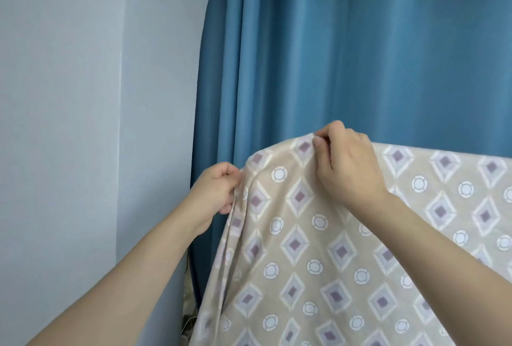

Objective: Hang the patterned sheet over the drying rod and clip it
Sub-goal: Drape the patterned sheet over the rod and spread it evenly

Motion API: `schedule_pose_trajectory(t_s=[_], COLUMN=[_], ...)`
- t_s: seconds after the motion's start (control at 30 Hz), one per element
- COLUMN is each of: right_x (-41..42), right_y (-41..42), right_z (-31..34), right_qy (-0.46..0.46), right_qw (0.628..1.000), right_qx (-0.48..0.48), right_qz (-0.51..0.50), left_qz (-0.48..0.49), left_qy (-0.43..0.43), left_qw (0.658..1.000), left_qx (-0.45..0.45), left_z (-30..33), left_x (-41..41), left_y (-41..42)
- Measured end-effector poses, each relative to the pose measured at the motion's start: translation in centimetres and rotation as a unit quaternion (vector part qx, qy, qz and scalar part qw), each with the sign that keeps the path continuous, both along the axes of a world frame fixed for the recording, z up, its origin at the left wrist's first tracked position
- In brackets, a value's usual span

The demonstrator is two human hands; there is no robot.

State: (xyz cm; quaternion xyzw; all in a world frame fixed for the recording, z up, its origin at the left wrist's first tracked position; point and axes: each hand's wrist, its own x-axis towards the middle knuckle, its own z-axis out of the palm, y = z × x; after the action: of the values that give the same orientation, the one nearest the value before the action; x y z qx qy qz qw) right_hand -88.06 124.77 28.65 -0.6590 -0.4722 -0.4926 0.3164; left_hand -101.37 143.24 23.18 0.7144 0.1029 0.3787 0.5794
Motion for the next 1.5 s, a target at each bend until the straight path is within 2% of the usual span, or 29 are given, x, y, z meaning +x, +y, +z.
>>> schedule_pose_trajectory(t_s=[0.1, 0.2, 0.3, 0.4, 0.47, 0.53, 0.57, 0.63, 0.87, 1.0, 1.13, 1.23, 1.3, 1.37, 1.43, 1.5], right_x=[0.0, -0.3, -0.3, 0.8, 2.0, 2.3, 2.2, 1.7, 2.0, 1.6, 1.7, 2.3, 2.7, 3.3, 4.0, 4.6], right_y=[-0.1, 0.0, -0.2, -0.6, -0.5, -0.5, -0.7, -1.4, -3.0, -4.0, -4.4, -4.4, -5.4, -7.0, -8.6, -9.5], right_z=[0.8, 1.3, 2.9, 4.8, 5.9, 6.6, 6.8, 6.8, 6.9, 6.9, 7.0, 7.3, 7.3, 7.1, 6.7, 6.2], right_qy=[0.034, 0.052, 0.085, 0.124, 0.194, 0.293, 0.32, 0.344, 0.304, 0.314, 0.377, 0.357, 0.347, 0.349, 0.348, 0.354], right_qw=[0.999, 0.998, 0.996, 0.991, 0.975, 0.937, 0.919, 0.902, 0.89, 0.894, 0.88, 0.892, 0.906, 0.911, 0.911, 0.912], right_qx=[-0.022, -0.025, -0.002, 0.003, -0.062, -0.159, -0.203, -0.235, -0.309, -0.294, -0.287, -0.276, -0.244, -0.221, -0.218, -0.189], right_qz=[-0.005, -0.003, 0.003, -0.046, -0.094, -0.107, -0.108, -0.111, -0.143, -0.122, -0.04, -0.017, -0.01, 0.017, 0.048, 0.083], left_qz=[0.027, 0.049, 0.085, 0.088, 0.054, -0.008, -0.032, -0.032, 0.042, 0.189, 0.263, 0.281, 0.298, 0.306, 0.249, 0.165], left_qy=[-0.068, -0.099, -0.076, -0.004, 0.038, 0.052, 0.057, 0.068, 0.026, 0.015, -0.039, -0.028, 0.004, 0.089, 0.206, 0.238], left_qw=[0.997, 0.994, 0.993, 0.992, 0.992, 0.99, 0.987, 0.979, 0.969, 0.93, 0.919, 0.918, 0.914, 0.902, 0.885, 0.895], left_qx=[-0.038, -0.017, 0.039, 0.086, 0.109, 0.128, 0.144, 0.191, 0.244, 0.314, 0.291, 0.28, 0.273, 0.292, 0.335, 0.34], left_z=[3.2, 6.3, 7.8, 8.0, 7.8, 7.4, 7.1, 6.5, 7.6, 9.1, 12.1, 14.3, 14.7, 14.4, 14.0, 13.4], left_x=[-0.1, 0.2, 1.6, 2.6, 2.6, 2.4, 2.3, 2.3, 3.2, 3.2, 3.8, 5.6, 6.9, 8.0, 8.6, 8.9], left_y=[0.7, 0.5, -0.1, -1.6, -2.8, -3.7, -4.0, -4.6, -6.5, -6.9, -6.4, -6.7, -6.9, -6.8, -6.9, -7.2])
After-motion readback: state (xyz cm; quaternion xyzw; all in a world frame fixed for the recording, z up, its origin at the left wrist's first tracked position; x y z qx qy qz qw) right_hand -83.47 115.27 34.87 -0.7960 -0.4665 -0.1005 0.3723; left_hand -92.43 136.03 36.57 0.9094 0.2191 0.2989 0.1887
